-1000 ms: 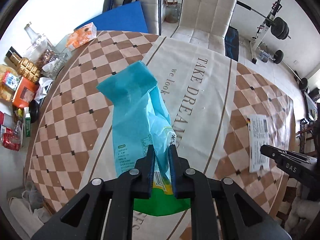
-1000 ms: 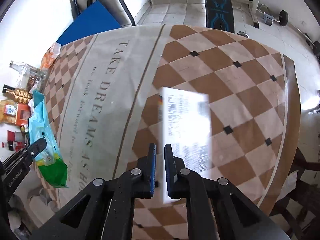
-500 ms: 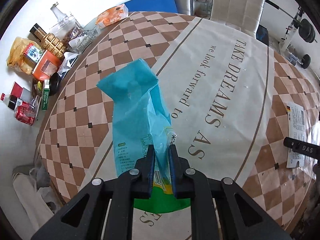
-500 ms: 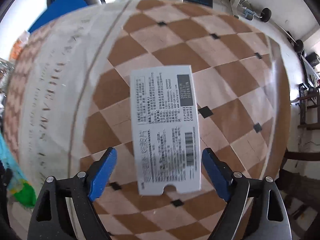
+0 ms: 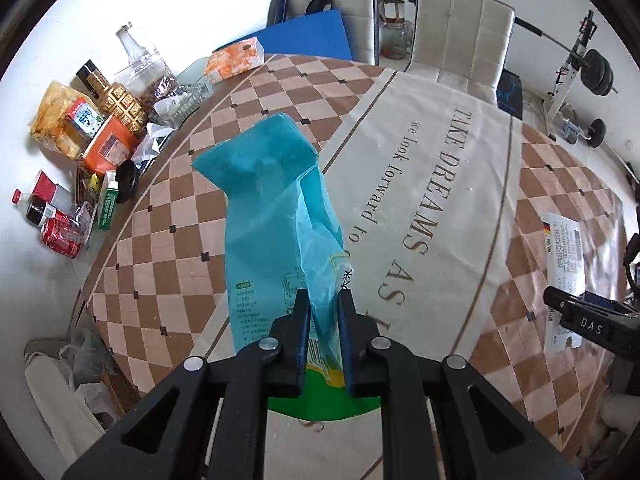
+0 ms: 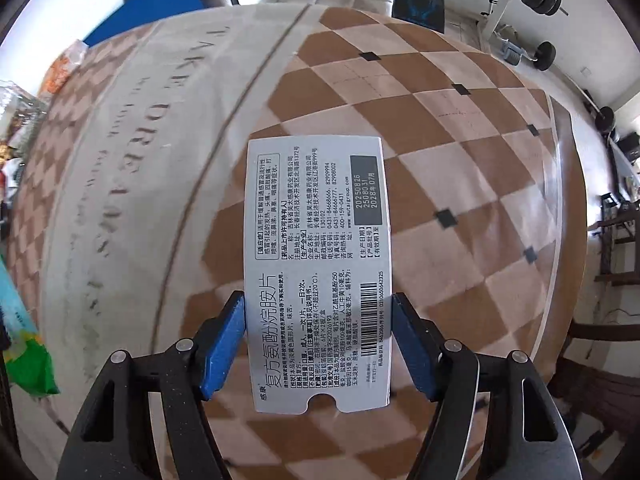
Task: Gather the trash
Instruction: 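Carry the snack bag and leaflet over the trash bin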
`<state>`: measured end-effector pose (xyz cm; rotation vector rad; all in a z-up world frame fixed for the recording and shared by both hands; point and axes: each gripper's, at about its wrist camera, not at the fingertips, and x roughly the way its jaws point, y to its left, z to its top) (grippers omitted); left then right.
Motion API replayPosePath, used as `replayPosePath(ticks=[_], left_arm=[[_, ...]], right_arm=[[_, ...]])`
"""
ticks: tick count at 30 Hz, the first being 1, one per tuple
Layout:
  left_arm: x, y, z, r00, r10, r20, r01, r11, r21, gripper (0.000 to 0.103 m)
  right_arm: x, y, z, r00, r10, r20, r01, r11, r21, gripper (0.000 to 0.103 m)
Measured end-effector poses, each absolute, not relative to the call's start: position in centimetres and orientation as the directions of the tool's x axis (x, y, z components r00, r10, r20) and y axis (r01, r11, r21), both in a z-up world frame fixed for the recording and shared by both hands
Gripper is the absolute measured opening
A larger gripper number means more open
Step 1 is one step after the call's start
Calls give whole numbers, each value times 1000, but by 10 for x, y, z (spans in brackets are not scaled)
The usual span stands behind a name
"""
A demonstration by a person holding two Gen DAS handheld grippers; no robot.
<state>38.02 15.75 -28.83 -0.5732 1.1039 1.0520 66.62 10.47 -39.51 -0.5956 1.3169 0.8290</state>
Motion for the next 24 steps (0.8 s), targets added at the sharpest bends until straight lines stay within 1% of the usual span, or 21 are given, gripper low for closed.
replayPosePath(ticks=[4, 7, 11, 14, 16, 19, 24], left_arm=[[349, 127, -265, 148, 384, -911, -885, 463, 51, 11], [320, 102, -251, 207, 363, -909, -877, 481, -8, 11], [258, 58, -236, 276, 318, -907, -867, 491, -92, 11], [204, 21, -233, 315, 283, -906, -858, 494, -144, 11], [178, 0, -237, 324, 259, -910, -853, 496, -162, 11], [134, -31, -255, 312, 184, -932, -853, 487, -189, 11], [78, -75, -307, 311, 30, -950, -868, 417, -271, 11]], right_arm=[[622, 74, -362, 3, 277, -961, -802, 575, 164, 73], [572, 47, -331, -31, 335, -942, -797, 560, 226, 73], [501, -16, -299, -75, 391, -917, -789, 539, 294, 73], [447, -61, -287, -103, 405, -909, -793, 519, 320, 73], [406, -98, -287, -137, 406, -904, -789, 507, 347, 73], [351, -145, -300, -211, 382, -900, -771, 501, 393, 73], [273, -206, -342, -302, 256, -918, -796, 463, 391, 73]])
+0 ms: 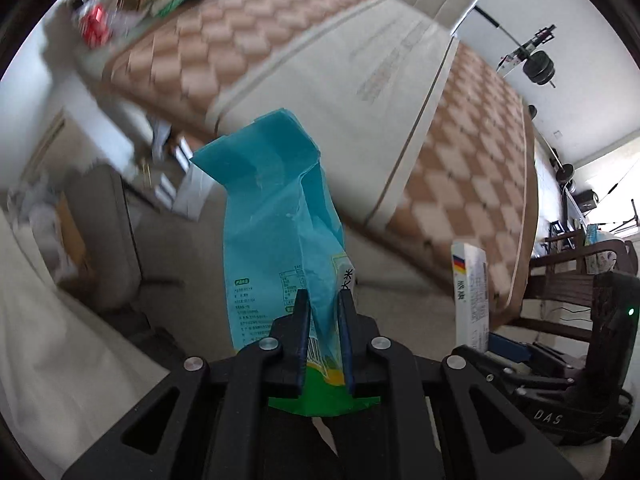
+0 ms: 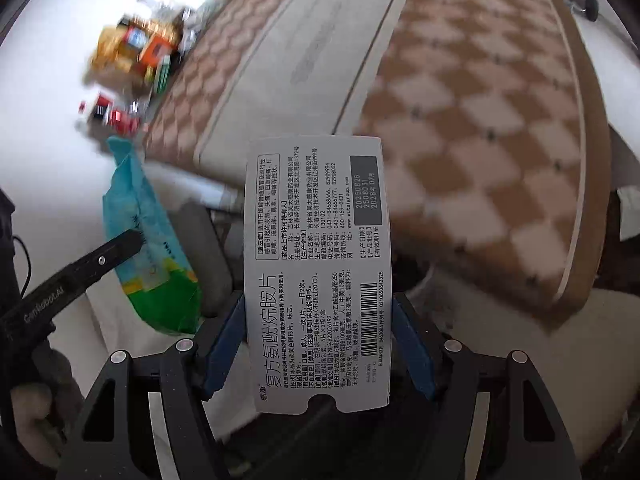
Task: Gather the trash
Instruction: 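Carry the snack bag and leaflet over the trash bin, then open both tools to drop the bag and leaflet into the bin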
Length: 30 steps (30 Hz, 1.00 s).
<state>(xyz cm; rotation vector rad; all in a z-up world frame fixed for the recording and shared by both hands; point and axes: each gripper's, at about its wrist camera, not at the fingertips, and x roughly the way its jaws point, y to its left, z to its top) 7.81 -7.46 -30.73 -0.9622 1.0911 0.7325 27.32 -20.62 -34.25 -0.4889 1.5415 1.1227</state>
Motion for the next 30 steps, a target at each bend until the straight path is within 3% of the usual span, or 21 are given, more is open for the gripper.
replayPosePath(ticks=[9, 16, 20, 27, 30], left_arm=[[104, -99, -479, 368, -250, -896, -871, 245, -426, 11], [181, -60, -636, 363, -359, -860, -848, 256, -465, 12], [222, -45, -708, 287, -403, -869, -847, 317, -427, 14], [254, -35, -782, 208, -483, -850, -832, 369, -414, 18], [255, -35, -786, 134, -444, -886, -827, 443, -347, 21]], right_arm=[[236, -285, -496, -369, 50, -928, -781, 525, 339, 73], [272, -303, -640, -312, 32, -950, -711, 655, 256, 73], [306, -288, -712, -289, 46, -956, -668, 706, 236, 73], [345, -259, -791, -269, 40, -962, -655, 725, 214, 73], [353, -247, -812, -295, 45, -955, -647, 726, 234, 73]])
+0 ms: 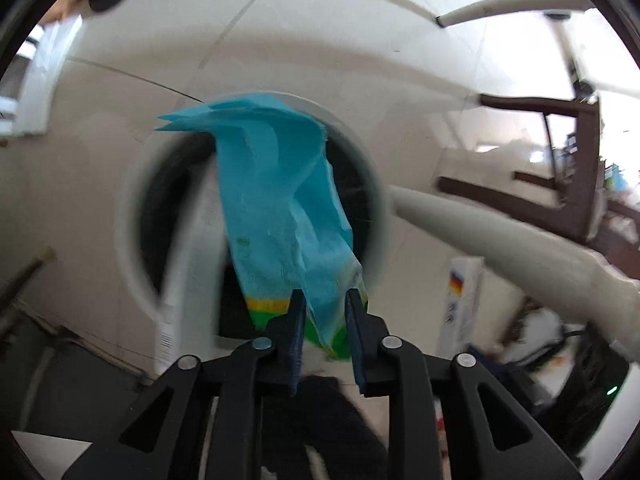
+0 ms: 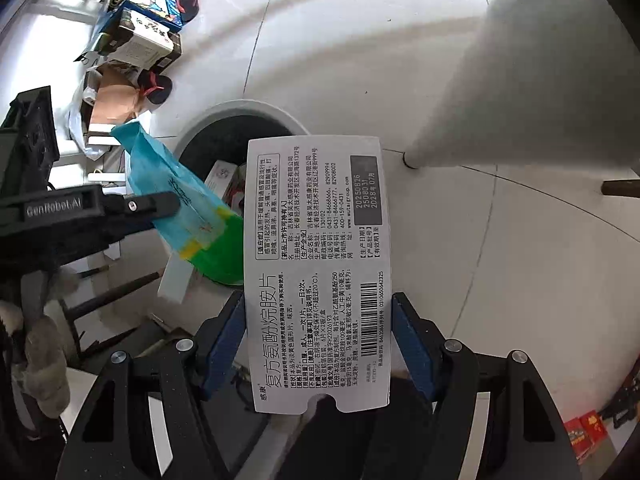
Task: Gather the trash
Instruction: 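Open both tools to drop the bag and leaflet into the bin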
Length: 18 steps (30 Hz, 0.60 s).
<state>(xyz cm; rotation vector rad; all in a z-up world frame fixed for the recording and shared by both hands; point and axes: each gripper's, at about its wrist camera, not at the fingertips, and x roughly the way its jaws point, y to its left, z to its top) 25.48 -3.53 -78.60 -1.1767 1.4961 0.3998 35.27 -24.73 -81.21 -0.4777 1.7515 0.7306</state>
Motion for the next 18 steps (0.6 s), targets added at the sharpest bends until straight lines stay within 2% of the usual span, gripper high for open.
replayPosePath(ticks=[1, 2, 3, 4, 7, 10, 14, 15, 16, 17, 18], left_arm=[[253, -36, -786, 119, -432, -894, -828, 453, -329, 34], [248, -35, -784, 117, -428, -896, -832, 450, -324, 61], [242, -33, -784, 120, -426, -897, -840, 438, -320, 82], [236, -32, -783, 128, -428, -895, -841, 432, -327, 85], [217, -28, -778, 102, -396, -913, -859, 427, -281, 86], [197, -23, -772, 82, -346, -935, -870, 432, -236, 100], [184, -26, -762, 28, -258, -966, -871, 467, -150, 101], [183, -22, -765, 19, -241, -970, -869, 476, -136, 101], [181, -24, -763, 8, -216, -976, -865, 489, -116, 101], [178, -28, -757, 12, -194, -981, -860, 499, -109, 101], [179, -31, -755, 14, -180, -984, -858, 503, -104, 101]], right_arm=[[353, -243, -818, -301, 42, -953, -646, 726, 236, 73], [355, -238, -827, -314, 46, -948, -643, 724, 248, 73], [354, -234, -833, -329, 48, -943, -641, 722, 260, 73], [355, -230, -838, -338, 46, -940, -639, 722, 265, 73], [349, -208, -852, -361, 44, -932, -643, 711, 283, 73], [346, -190, -868, -386, 48, -921, -639, 706, 305, 74], [339, -177, -882, -430, 39, -902, -624, 710, 328, 74], [337, -176, -883, -426, 35, -904, -629, 707, 324, 81], [336, -175, -884, -419, 34, -908, -635, 703, 319, 97], [334, -177, -880, -404, 36, -914, -644, 698, 312, 102], [332, -178, -878, -389, 30, -921, -654, 695, 299, 103]])
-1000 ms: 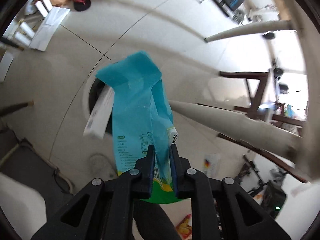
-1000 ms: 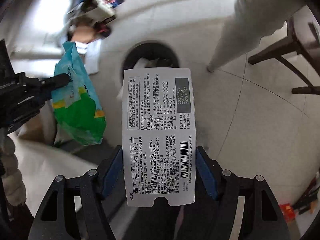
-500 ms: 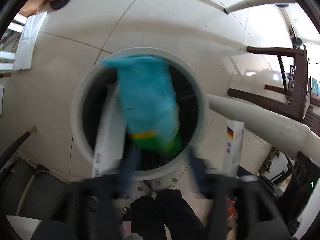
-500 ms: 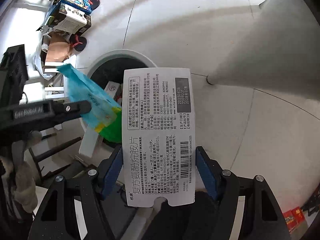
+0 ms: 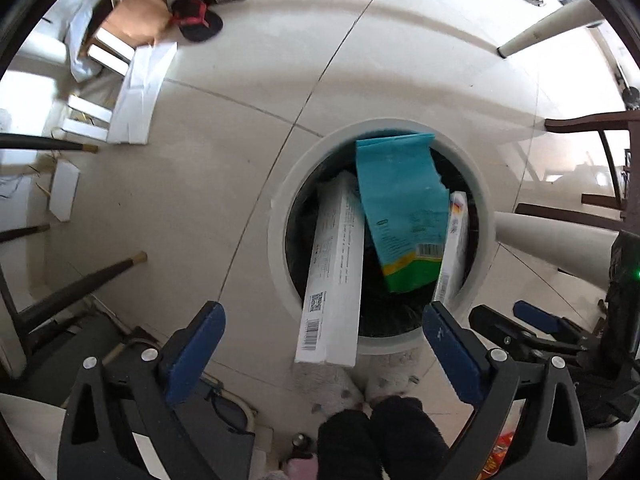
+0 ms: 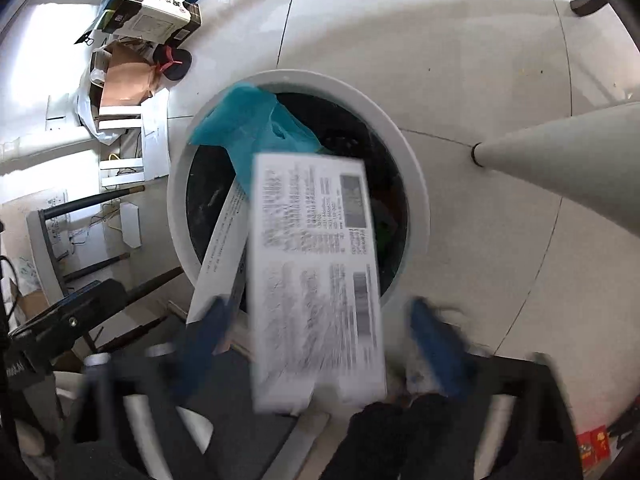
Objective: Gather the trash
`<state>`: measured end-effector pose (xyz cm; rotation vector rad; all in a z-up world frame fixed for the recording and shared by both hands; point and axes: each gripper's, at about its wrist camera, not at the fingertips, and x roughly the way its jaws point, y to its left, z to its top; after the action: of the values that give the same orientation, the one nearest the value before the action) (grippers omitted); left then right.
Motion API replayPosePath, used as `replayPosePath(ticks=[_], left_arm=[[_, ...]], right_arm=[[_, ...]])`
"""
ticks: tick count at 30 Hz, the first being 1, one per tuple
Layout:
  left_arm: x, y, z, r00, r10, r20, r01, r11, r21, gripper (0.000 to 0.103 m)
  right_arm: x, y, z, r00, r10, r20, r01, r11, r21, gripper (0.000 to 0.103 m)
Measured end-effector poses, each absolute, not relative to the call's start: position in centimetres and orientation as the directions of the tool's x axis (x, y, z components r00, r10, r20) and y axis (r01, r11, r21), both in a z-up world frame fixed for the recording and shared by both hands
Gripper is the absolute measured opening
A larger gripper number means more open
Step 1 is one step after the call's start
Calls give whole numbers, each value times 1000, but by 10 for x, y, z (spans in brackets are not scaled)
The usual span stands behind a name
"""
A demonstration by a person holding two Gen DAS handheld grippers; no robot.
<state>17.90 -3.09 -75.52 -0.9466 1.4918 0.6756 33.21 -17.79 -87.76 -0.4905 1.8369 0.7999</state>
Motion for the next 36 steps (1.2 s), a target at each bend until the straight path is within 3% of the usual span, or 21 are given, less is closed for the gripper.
replayPosePath(ticks=[7, 13, 23, 36], left_arm=[[163, -65, -716, -12, -111, -994, -853, 519, -48, 101], [144, -98, -652, -31, -131, -991, -872, 488, -38, 101], [131, -154, -489, 22, -153, -988, -827, 553, -104, 101], [121, -134, -311, 261, -169, -950, -655, 692, -303, 101]], right_arm=[[322, -204, -835, -272, -33, -962, -712, 679, 178, 103], [316, -240, -757, -244, -41, -969, -714, 683, 150, 103], [302, -291, -576, -305, -8, -952, -706, 673, 220, 103], [291, -321, -342, -315, 161, -935, -648, 683, 336, 103]])
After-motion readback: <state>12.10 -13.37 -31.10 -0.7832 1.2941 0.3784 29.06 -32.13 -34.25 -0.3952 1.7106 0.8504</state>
